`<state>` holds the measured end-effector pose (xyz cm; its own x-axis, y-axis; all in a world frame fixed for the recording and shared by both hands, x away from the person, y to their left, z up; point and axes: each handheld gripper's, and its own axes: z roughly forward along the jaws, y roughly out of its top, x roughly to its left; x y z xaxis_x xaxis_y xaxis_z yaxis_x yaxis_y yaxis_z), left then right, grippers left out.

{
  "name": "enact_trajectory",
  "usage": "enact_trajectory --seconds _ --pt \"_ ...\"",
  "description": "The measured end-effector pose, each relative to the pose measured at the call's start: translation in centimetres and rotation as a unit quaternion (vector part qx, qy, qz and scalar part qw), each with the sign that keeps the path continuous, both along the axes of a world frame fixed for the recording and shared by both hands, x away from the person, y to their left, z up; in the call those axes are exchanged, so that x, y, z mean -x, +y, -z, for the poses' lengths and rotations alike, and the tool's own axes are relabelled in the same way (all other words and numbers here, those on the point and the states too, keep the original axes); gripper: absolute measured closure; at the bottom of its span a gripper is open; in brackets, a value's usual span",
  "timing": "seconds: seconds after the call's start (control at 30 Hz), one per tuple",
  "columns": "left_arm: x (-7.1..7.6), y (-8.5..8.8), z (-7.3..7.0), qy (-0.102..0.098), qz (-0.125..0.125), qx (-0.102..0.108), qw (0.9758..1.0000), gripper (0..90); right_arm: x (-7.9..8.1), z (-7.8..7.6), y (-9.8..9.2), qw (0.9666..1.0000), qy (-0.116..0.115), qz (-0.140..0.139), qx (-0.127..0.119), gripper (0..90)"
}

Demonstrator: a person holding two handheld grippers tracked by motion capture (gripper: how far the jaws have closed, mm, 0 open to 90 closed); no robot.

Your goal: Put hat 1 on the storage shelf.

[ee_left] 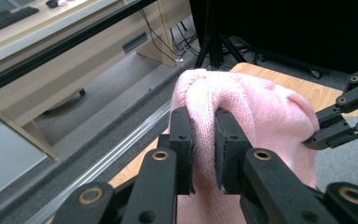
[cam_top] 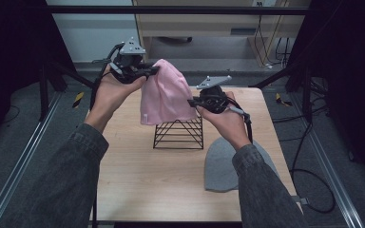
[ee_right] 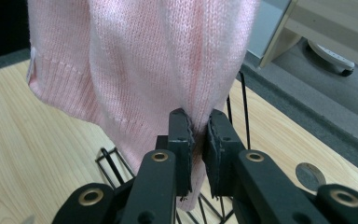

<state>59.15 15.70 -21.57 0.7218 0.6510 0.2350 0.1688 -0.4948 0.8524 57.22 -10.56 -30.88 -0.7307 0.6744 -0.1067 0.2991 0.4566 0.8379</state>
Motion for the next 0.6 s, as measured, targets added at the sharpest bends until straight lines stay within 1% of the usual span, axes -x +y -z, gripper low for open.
enact_trajectory --seconds 0.1,0.2,0.23,0.3,0.33,0.43,0.47,0.5,0.53,0.57,0.6 --pt "0.1 -0.1 0.4 0.002 0.003 -0.001 1.0 79.4 0.1 0.2 -0.1 1.0 0.0 0.0 0.003 81.7" --pt "0.2 -0.3 0.7 0.003 0.006 0.003 1.0 79.4 0.1 0.8 -0.3 1.0 0.002 0.001 0.002 81.7" --pt "0.3 -0.3 0.7 0.004 0.008 -0.001 1.0 79.4 0.1 0.8 -0.3 1.0 0.002 0.001 0.002 81.7" --pt "0.3 -0.5 0.9 0.005 0.01 0.001 0.9999 79.3 0.2 1.0 -0.4 1.0 0.003 0.003 0.004 81.7" --pt "0.4 -0.5 1.2 0.008 0.013 0.001 0.9999 79.2 0.3 1.2 -0.5 1.0 0.003 0.002 0.003 81.7" --pt "0.5 -0.6 1.3 0.011 0.015 -0.005 0.9998 79.0 0.4 1.5 -0.7 1.0 0.003 0.002 0.005 81.7" --pt "0.5 -0.6 1.5 0.012 0.017 -0.003 0.9998 79.0 0.5 1.7 -0.8 1.0 0.004 0.003 0.006 81.7" --pt "0.6 -0.7 1.6 0.014 0.017 -0.008 0.9997 79.0 0.5 1.9 -0.8 1.0 0.004 0.004 0.007 81.7" --pt "0.6 -0.8 1.8 0.016 0.017 -0.004 0.9997 79.0 0.6 2.2 -1.0 0.9999 0.007 0.003 0.007 81.7" --pt "0.7 -0.9 2.0 0.019 0.02 -0.009 0.9996 79.0 0.6 2.3 -1.0 0.9999 0.008 0.004 0.008 81.7" --pt "0.7 -0.9 2.0 0.019 0.02 -0.009 0.9996 78.9 0.6 2.5 -1.1 0.9999 0.008 0.004 0.008 81.7"
